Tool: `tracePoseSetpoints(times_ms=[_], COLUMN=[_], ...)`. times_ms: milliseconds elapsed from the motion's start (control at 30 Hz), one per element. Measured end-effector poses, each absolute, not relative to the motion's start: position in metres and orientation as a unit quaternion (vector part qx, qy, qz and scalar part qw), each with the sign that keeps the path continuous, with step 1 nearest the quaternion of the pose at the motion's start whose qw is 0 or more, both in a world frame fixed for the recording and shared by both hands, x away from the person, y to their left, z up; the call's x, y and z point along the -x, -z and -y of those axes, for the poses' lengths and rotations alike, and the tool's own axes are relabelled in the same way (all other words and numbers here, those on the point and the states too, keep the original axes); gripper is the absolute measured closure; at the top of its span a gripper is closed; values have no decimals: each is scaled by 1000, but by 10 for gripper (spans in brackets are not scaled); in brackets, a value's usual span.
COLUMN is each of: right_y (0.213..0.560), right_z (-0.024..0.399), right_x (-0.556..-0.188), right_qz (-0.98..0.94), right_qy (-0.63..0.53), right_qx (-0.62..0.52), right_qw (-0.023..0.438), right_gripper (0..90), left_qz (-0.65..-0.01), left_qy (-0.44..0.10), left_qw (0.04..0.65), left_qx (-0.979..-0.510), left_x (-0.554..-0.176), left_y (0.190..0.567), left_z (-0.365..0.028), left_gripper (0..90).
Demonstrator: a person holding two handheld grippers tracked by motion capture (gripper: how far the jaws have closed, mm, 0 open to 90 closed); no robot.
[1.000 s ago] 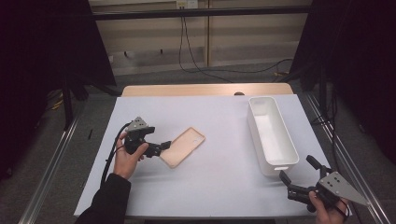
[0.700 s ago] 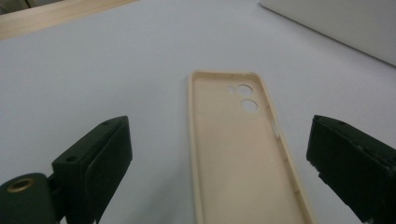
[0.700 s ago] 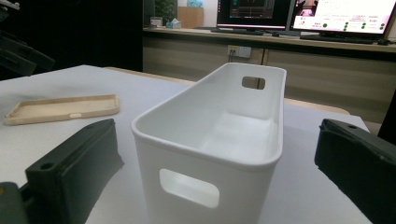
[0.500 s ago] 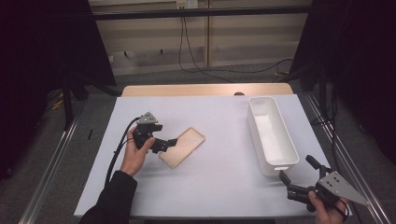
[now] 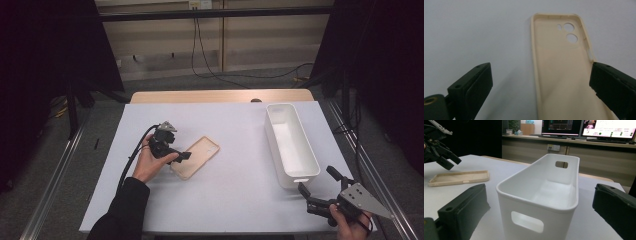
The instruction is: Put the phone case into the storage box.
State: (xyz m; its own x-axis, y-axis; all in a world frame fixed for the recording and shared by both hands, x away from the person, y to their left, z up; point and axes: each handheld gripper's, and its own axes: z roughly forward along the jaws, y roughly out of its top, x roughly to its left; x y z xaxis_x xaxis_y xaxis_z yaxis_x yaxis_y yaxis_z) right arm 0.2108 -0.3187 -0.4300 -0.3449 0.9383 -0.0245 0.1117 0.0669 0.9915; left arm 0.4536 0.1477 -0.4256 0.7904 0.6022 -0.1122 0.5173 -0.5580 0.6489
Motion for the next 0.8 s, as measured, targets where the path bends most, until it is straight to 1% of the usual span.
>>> tracePoseSetpoints(times_ms=[33, 67, 133, 233, 267, 367, 400, 433, 567, 667, 700, 767, 800], right_y=[430, 430, 430, 430, 430, 430, 430, 430, 430, 430, 430, 430, 430], right_z=[318, 318, 318, 318, 318, 318, 318, 318, 318, 318, 318, 318, 318], right_x=[-211, -211, -211, -211, -211, -211, -211, -211, -210, -210, -210, -210, -210], right_qz=[-621, -621, -621, -622, -622, -623, -623, -623, -622, -622, -622, -622, -622], right_qy=[-537, -537, -537, -536, -536, -536, -536, -536, -536, -535, -535, -535, -535], right_qx=[-422, -422, -422, -422, -422, -421, -421, -421, -421, -421, -422, -421, -421], right_qw=[385, 385, 385, 384, 384, 385, 384, 384, 386, 386, 386, 386, 386], right_gripper=[0, 0, 0, 0, 0, 0, 0, 0, 0, 0, 0, 0, 0], left_qz=[-315, -315, -318, -319, -320, -315, -315, -315, -313, -311, -314, -313, -313], left_qy=[-70, -70, -63, -62, -62, -54, -54, -56, -53, -49, -49, -54, -54], left_qw=[339, 339, 330, 316, 312, 296, 296, 283, 267, 261, 257, 251, 251], left_qx=[-884, -884, -886, -891, -892, -900, -900, -904, -910, -913, -913, -914, -914], left_x=[-454, -454, -454, -454, -454, -454, -454, -454, -454, -454, -454, -454, -454], left_y=[426, 426, 427, 427, 426, 428, 428, 430, 432, 433, 433, 433, 433], left_z=[-147, -147, -148, -150, -150, -149, -149, -148, -148, -148, -148, -148, -148], left_gripper=[54, 49, 66, 117, 117, 162, 164, 177, 257, 300, 300, 355, 359])
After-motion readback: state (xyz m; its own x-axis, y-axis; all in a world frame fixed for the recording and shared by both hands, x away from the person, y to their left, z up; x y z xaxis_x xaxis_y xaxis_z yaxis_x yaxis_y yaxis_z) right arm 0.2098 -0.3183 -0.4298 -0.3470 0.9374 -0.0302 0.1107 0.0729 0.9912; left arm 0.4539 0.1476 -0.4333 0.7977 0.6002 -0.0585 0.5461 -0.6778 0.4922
